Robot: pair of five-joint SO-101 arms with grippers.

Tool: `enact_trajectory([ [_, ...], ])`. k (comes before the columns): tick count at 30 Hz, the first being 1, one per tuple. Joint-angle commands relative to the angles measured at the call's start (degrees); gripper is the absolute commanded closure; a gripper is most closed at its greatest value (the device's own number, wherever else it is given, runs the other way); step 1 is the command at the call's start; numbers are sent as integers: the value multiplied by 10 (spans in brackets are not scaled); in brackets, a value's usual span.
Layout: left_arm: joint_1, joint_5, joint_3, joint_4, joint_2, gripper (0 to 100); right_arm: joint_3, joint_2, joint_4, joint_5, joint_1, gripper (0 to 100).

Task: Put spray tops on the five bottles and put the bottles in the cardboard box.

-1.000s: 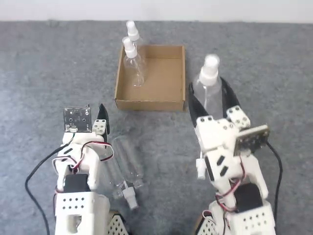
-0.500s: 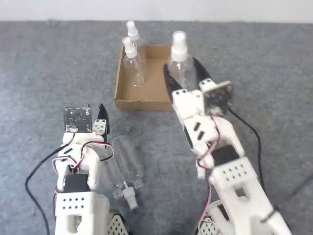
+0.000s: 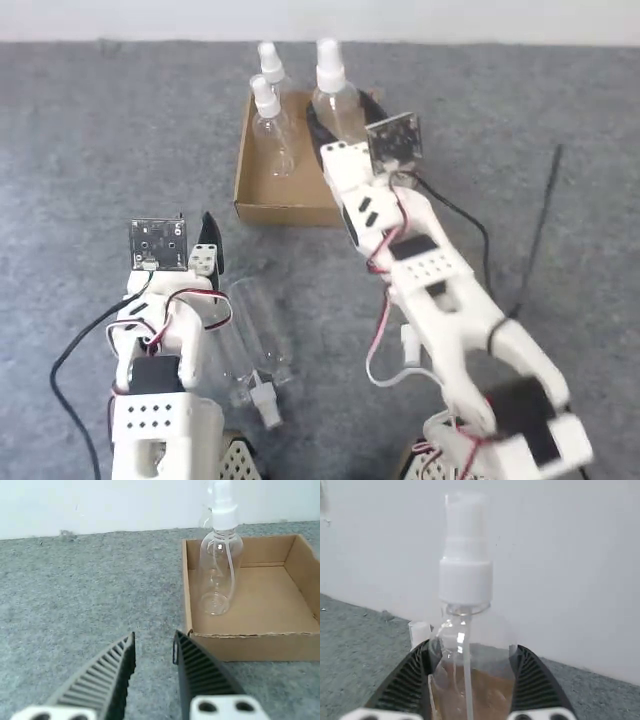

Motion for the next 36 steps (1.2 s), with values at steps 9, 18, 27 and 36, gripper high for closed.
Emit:
enact_trajectory([
  [9,-4,-4,-7,-19,-8,885,-179,197,-104,-8,0,992],
  [18,-4,-4,-7,-18,-8,885,-286,355,-182,-36,12,992],
  [27,-4,-4,-7,-17,-8,885,-370,444,-178,-110,44,992],
  [36,-4,-4,-7,-17,-8,885,-444,535,-181,-109,41,992],
])
